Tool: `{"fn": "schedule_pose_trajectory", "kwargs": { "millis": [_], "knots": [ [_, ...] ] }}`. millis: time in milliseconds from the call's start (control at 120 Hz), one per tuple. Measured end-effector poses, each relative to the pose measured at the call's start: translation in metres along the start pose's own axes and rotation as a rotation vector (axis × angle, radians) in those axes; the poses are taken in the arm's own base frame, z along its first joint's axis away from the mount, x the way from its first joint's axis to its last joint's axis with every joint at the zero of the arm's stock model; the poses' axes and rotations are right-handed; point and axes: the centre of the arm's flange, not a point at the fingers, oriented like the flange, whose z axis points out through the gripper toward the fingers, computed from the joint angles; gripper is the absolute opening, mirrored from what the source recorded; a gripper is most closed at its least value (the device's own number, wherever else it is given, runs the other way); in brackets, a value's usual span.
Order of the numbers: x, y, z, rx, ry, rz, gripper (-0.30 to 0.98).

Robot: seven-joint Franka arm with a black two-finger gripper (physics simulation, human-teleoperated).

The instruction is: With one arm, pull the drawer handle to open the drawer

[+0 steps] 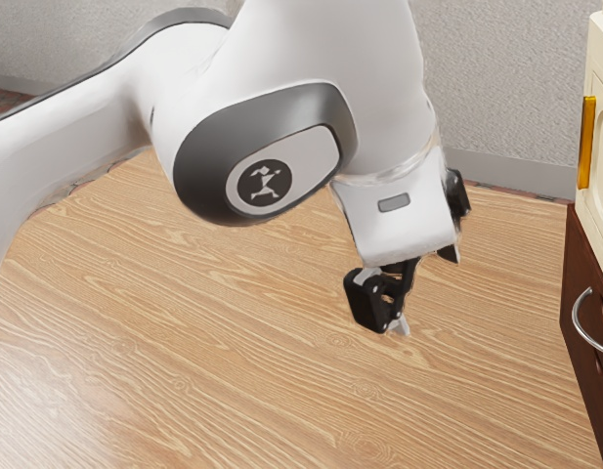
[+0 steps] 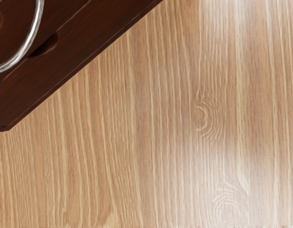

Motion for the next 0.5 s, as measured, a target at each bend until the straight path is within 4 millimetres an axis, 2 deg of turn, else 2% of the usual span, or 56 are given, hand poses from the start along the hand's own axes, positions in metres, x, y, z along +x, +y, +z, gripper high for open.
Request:
{"fn": "schedule_pose_trajectory", "kwargs": {
  "millis": [42, 92, 183, 258, 333, 417, 500],
  "knots": [
    [-0.016, -0.009, 0.003, 0.018, 0.0, 0.0, 0.68],
    [-0.045, -0.022, 0.009, 0.034, -0.01, -0.019, 0.68],
    [-0.115, -0.042, 0.029, 0.05, -0.039, -0.083, 0.69],
    [-0.173, -0.052, 0.038, 0.071, -0.062, -0.135, 0.69],
    [-0.218, -0.057, 0.04, 0.091, -0.073, -0.172, 0.69],
    [-0.243, -0.059, 0.039, 0.11, -0.077, -0.177, 0.69],
    [-0.24, -0.061, 0.038, 0.125, -0.072, -0.14, 0.69]
  ]
}}
